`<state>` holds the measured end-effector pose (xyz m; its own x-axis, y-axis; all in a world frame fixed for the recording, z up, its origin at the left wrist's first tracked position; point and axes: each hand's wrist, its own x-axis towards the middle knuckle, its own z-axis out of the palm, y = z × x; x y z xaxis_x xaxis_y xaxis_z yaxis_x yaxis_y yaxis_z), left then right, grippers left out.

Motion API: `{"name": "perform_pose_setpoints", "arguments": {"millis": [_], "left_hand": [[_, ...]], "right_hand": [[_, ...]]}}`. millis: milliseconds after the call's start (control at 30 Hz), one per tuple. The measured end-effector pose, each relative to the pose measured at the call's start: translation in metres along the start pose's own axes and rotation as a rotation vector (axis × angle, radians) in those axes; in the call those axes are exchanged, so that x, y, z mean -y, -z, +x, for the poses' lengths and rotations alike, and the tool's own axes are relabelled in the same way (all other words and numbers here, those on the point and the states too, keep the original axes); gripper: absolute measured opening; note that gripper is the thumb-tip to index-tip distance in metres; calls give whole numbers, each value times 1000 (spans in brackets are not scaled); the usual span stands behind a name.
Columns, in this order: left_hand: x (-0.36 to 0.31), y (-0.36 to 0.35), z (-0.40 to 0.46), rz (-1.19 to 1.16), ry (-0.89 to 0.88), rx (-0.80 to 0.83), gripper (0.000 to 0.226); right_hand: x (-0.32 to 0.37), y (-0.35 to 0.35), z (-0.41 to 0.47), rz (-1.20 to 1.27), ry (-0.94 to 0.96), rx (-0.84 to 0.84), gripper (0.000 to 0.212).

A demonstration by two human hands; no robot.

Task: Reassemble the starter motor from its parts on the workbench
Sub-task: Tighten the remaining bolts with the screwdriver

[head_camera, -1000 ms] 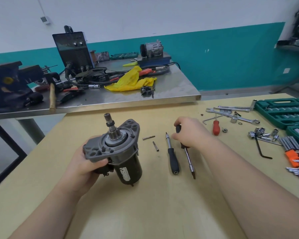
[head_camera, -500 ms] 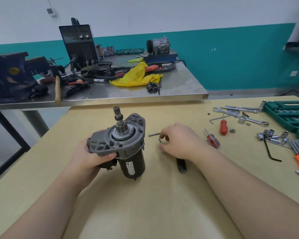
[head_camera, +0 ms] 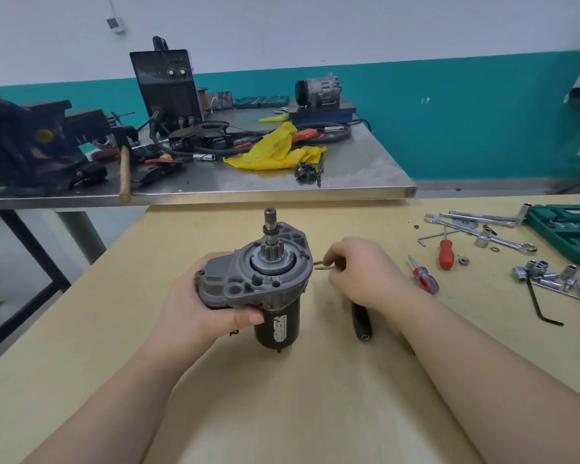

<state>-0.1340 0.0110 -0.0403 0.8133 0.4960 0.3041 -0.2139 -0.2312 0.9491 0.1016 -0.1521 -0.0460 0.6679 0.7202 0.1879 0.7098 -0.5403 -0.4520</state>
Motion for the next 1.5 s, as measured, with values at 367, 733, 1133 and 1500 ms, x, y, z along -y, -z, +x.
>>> {"name": "perform_pose_setpoints", "arguments": {"millis": [367, 733, 1133, 1500], "left_hand": [[-3, -19, -8, 85, -36, -130, 72], [-2, -36, -12, 155, -64, -218, 69], [-6, -39, -14, 156, -67, -235, 69], [-8, -39, -15, 154, -67, -234, 69]], "right_hand": [[43, 72, -22, 620, 148, -364, 34], [95, 97, -68, 611, 582, -281, 23], [95, 83, -64, 354, 613, -191, 19], [93, 85, -65, 404, 560, -103, 20]]}}
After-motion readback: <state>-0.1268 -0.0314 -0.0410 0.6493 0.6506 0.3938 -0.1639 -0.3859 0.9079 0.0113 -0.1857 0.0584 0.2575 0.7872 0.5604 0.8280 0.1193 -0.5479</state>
